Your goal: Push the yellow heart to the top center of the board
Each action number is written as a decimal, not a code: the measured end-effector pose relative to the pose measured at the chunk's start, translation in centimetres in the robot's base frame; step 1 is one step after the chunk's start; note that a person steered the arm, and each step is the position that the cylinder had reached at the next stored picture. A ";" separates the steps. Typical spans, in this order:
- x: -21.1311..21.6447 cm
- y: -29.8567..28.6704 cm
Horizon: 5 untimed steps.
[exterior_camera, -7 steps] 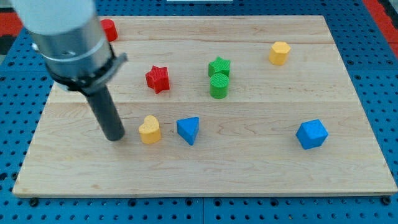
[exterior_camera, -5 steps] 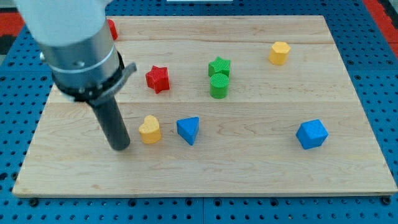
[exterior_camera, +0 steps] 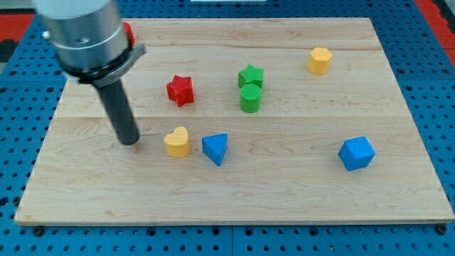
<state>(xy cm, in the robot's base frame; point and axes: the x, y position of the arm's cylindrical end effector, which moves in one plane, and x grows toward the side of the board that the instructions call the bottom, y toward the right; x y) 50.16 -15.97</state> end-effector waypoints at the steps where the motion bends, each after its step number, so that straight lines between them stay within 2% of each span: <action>1: 4.4 3.1; 3: -2.6 10.8; 4: -8.6 10.6; 5: -7.6 9.7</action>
<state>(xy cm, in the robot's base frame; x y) 42.55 -6.32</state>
